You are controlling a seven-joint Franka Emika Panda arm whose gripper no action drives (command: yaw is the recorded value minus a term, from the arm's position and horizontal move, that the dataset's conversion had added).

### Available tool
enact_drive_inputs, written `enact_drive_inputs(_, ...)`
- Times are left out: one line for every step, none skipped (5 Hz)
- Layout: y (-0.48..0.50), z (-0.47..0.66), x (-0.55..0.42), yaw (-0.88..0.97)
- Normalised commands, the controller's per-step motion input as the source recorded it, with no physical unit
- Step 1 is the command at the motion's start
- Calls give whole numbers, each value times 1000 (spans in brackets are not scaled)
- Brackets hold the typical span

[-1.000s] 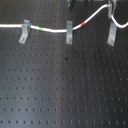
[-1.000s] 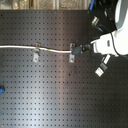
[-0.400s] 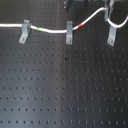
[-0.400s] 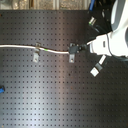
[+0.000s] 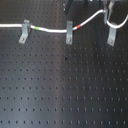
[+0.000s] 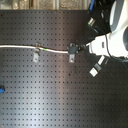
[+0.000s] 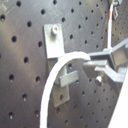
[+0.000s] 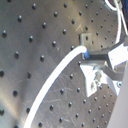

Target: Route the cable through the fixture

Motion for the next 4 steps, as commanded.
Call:
enact_drive_inputs(-162,2,12,0)
enact_drive_inputs(-167,80,-86,-157)
enact_drive_inputs(-60,63,-153,-480)
enact_drive_inputs(1,144,1,-403)
